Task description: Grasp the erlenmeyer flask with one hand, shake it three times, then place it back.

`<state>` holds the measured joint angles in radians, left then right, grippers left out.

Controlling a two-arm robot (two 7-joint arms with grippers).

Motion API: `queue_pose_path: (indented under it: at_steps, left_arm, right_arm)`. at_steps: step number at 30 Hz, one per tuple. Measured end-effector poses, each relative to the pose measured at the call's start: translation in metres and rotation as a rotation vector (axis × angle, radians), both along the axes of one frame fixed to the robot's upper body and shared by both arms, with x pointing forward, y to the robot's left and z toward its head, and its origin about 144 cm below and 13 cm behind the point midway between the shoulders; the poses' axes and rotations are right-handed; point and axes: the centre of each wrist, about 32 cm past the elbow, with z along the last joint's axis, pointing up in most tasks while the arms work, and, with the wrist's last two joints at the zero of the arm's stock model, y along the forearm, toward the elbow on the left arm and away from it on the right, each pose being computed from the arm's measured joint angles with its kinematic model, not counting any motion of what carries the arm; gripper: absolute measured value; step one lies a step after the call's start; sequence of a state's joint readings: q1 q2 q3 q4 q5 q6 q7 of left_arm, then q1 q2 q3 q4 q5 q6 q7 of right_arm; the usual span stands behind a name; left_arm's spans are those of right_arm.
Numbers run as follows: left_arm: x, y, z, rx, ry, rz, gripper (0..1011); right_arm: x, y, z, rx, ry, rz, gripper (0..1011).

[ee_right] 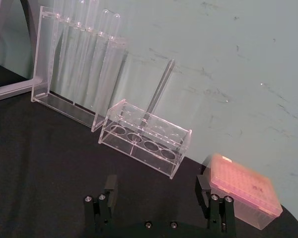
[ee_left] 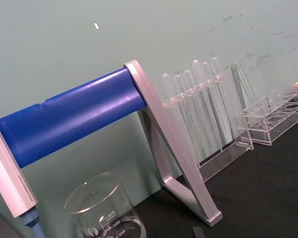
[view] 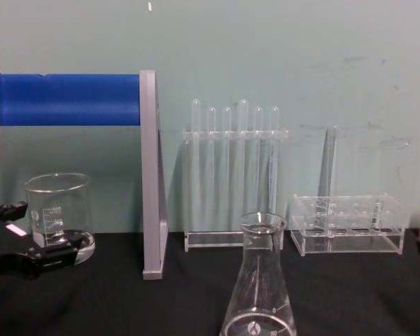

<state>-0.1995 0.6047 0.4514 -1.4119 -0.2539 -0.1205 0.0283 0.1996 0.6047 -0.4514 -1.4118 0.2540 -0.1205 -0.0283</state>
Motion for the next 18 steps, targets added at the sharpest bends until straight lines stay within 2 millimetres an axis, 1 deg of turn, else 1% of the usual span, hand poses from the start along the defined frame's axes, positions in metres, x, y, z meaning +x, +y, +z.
queue_pose_path:
  at_steps: [18]
  left_arm:
    - [0.0,0.0,0.0,0.0,0.0,0.0,1001]
  right_arm:
    - [0.0,0.0,0.0,0.0,0.0,0.0,1000]
